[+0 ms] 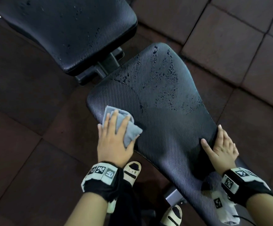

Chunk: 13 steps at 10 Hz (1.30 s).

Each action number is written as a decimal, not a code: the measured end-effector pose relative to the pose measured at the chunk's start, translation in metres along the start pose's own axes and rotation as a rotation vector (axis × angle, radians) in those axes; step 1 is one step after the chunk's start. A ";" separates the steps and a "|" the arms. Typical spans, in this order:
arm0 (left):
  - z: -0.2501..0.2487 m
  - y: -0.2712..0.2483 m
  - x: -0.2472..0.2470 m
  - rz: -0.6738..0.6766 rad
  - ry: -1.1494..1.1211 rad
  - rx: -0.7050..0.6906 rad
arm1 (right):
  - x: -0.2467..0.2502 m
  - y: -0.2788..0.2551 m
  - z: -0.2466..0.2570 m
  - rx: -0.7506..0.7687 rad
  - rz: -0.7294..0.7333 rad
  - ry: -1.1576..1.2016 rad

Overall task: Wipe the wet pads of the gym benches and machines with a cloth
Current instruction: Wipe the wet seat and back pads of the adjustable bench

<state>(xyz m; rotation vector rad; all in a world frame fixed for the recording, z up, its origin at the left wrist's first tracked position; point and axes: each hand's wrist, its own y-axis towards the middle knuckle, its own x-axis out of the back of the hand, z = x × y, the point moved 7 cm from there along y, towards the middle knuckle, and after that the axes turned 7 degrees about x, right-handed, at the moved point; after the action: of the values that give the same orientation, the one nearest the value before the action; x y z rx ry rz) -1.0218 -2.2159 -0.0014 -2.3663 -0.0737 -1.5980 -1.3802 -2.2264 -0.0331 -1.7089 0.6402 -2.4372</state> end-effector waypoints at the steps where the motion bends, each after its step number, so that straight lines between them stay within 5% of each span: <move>1: 0.032 0.012 0.015 -0.062 -0.137 0.188 | 0.000 0.000 0.000 -0.004 0.006 0.001; 3: 0.043 0.094 0.048 -0.196 -0.154 0.428 | -0.001 0.001 0.001 -0.009 0.003 0.000; 4: 0.013 0.123 0.045 -0.104 -0.007 0.446 | -0.002 0.001 0.000 -0.004 0.007 0.003; 5: -0.028 0.121 0.029 -0.055 0.087 0.299 | -0.002 0.001 -0.001 0.001 0.010 0.000; 7: -0.049 0.033 -0.008 0.032 0.141 -0.051 | -0.001 0.000 0.000 -0.006 0.011 0.002; 8: -0.018 0.010 -0.005 0.078 0.115 -0.015 | -0.001 0.001 0.000 -0.006 0.012 0.006; 10: 0.039 0.048 0.032 -0.058 -0.082 0.328 | -0.001 0.001 -0.001 -0.003 0.014 0.000; 12: 0.015 0.125 0.041 -0.057 -0.003 0.460 | -0.003 0.001 -0.003 0.005 0.000 -0.007; 13: -0.020 0.140 0.033 -0.055 0.057 0.357 | -0.002 0.001 -0.002 0.022 -0.023 -0.005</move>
<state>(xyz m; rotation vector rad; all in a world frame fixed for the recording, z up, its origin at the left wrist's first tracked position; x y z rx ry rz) -0.9988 -2.3591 0.0074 -2.0596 -0.3823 -1.5276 -1.3816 -2.2261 -0.0365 -1.7230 0.5946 -2.4452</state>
